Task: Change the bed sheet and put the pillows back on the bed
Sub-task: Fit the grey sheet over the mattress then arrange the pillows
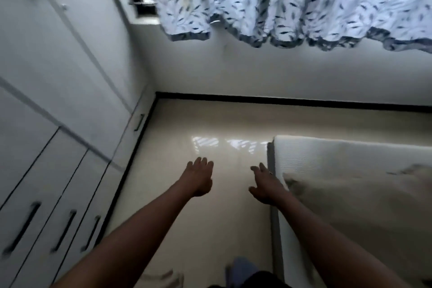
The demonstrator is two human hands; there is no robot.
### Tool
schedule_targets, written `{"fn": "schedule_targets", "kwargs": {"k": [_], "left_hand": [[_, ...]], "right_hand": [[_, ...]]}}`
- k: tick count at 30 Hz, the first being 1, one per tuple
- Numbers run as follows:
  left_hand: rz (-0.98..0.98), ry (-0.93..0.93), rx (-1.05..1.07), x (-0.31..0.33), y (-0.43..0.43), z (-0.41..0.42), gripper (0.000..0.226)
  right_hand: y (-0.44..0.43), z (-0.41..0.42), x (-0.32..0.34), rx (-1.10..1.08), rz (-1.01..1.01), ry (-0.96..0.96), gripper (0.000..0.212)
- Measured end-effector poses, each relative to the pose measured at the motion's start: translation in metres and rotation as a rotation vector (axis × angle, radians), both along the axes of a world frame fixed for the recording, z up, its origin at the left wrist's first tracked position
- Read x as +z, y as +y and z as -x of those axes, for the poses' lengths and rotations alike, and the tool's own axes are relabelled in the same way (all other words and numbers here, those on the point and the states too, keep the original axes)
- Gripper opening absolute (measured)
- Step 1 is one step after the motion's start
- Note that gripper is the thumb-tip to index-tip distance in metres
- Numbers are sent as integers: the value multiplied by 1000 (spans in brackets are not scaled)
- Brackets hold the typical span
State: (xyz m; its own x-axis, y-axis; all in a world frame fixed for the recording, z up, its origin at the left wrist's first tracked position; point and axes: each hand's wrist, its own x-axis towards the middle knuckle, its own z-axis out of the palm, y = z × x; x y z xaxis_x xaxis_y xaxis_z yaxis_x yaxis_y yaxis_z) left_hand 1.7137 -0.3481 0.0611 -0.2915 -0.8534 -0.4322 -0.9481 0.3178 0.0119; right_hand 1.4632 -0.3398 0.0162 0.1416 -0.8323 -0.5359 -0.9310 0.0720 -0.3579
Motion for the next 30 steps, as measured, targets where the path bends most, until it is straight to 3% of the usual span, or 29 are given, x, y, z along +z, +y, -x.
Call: {"fn": "schedule_targets", "kwargs": {"k": [6, 9, 16, 20, 24, 30], "left_hand": [[12, 82, -309, -14, -138, 70, 51], [15, 72, -463, -17, -231, 112, 54], [48, 110, -494, 1, -433, 185, 55], [26, 101, -643, 11, -537, 251, 56], [65, 127, -836, 1, -633, 335, 48], [-40, 80, -1146, 0, -715, 465, 49]], "right_hand": [[-77, 52, -24, -284, -129, 31, 86], [-157, 88, -38, -393, -182, 38, 92], [-345, 142, 10, -445, 30, 14, 77], [-425, 185, 27, -487, 110, 72, 76], [-486, 248, 11, -639, 95, 173, 77], [-513, 323, 12, -983, 6, 140, 80]]}}
